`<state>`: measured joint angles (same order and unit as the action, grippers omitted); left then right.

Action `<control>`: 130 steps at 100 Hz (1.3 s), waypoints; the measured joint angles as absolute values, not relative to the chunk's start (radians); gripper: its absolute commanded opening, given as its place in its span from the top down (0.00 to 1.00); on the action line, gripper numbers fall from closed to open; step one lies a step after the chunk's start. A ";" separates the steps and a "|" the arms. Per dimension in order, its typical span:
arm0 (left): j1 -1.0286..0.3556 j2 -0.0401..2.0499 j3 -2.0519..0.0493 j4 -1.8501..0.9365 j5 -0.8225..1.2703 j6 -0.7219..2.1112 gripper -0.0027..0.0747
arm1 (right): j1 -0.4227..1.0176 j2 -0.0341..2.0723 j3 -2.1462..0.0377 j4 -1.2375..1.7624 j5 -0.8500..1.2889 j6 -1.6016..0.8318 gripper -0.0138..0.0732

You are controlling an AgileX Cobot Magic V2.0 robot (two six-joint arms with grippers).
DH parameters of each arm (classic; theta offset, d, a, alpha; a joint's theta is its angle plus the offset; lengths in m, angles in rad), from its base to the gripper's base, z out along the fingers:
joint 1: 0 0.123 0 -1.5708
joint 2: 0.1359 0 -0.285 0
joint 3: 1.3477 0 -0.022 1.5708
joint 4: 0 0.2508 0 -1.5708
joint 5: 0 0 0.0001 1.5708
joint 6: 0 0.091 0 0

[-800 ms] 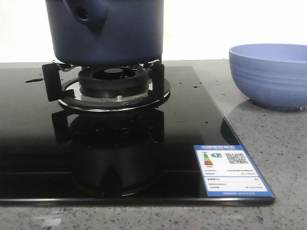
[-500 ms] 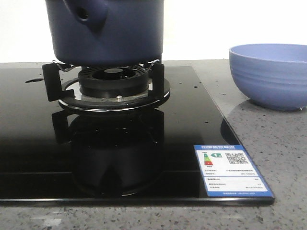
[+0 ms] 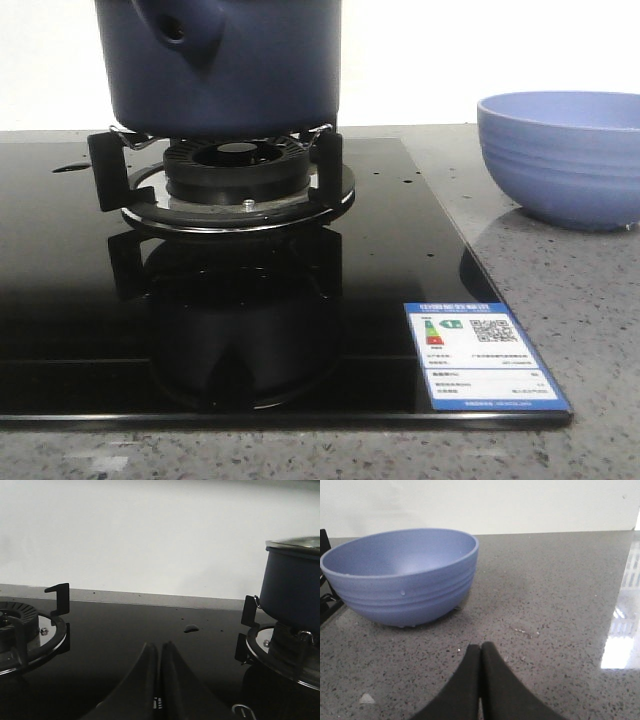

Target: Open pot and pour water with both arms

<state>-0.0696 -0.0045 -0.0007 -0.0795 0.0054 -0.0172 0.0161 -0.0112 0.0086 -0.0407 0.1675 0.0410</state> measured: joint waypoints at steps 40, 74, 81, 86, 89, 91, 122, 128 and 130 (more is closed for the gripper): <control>-0.070 -0.004 -0.001 -0.080 0.000 -0.017 0.99 | 0.016 -0.011 0.009 -0.007 0.141 0.041 0.91; -0.070 -0.004 -0.001 -0.408 -0.005 -0.019 0.99 | 0.016 -0.011 0.009 0.230 0.080 0.041 0.91; -0.070 -0.004 -0.001 -0.538 -0.005 -0.019 0.99 | 0.016 -0.011 0.009 0.328 0.064 0.041 0.91; -0.070 -0.004 -0.001 -0.610 -0.007 -0.019 0.99 | 0.016 -0.011 0.009 0.382 0.054 0.041 0.91; -0.070 -0.004 -0.001 -0.661 -0.010 -0.019 0.99 | 0.016 -0.011 0.009 0.399 0.053 0.041 0.91; -0.070 -0.004 -0.001 -0.679 -0.012 -0.019 0.99 | 0.016 -0.011 0.009 0.409 0.050 0.041 0.91; -0.070 0.016 -0.134 -0.609 0.181 0.027 0.99 | 0.016 0.050 -0.151 0.377 0.256 0.036 0.91; -0.070 0.066 -0.219 -0.573 0.244 0.072 0.99 | 0.016 0.122 -0.214 0.345 0.327 0.036 0.91; -0.070 0.087 -0.248 -0.565 0.268 0.092 0.99 | 0.016 0.140 -0.239 0.339 0.349 0.033 0.91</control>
